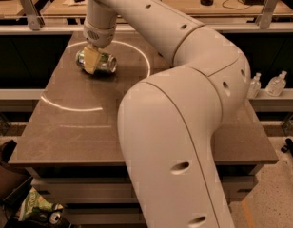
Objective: Knock green can over
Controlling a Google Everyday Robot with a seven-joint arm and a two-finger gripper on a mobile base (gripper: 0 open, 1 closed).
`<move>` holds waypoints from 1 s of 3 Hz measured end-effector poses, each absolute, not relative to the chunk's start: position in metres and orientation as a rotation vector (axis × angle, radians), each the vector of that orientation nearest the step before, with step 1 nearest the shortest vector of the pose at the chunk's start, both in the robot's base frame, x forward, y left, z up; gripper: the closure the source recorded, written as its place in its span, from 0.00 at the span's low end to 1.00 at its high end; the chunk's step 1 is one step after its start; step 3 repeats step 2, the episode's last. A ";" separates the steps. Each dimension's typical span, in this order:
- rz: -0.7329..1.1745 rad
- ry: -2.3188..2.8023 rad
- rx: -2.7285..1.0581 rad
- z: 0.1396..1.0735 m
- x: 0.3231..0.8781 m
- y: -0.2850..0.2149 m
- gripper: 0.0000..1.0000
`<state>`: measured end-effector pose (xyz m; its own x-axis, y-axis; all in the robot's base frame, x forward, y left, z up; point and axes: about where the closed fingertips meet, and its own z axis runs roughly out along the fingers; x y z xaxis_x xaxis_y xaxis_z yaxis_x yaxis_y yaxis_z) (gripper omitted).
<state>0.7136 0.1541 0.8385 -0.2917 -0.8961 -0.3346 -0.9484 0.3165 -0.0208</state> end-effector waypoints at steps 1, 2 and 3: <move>0.264 2.304 -1.668 0.835 0.714 0.156 0.00; 0.264 2.304 -1.668 0.835 0.714 0.156 0.00; 0.264 2.304 -1.668 0.835 0.714 0.156 0.00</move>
Offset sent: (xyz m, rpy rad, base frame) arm 0.0002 0.0014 -0.0030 -0.0011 0.0028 0.0014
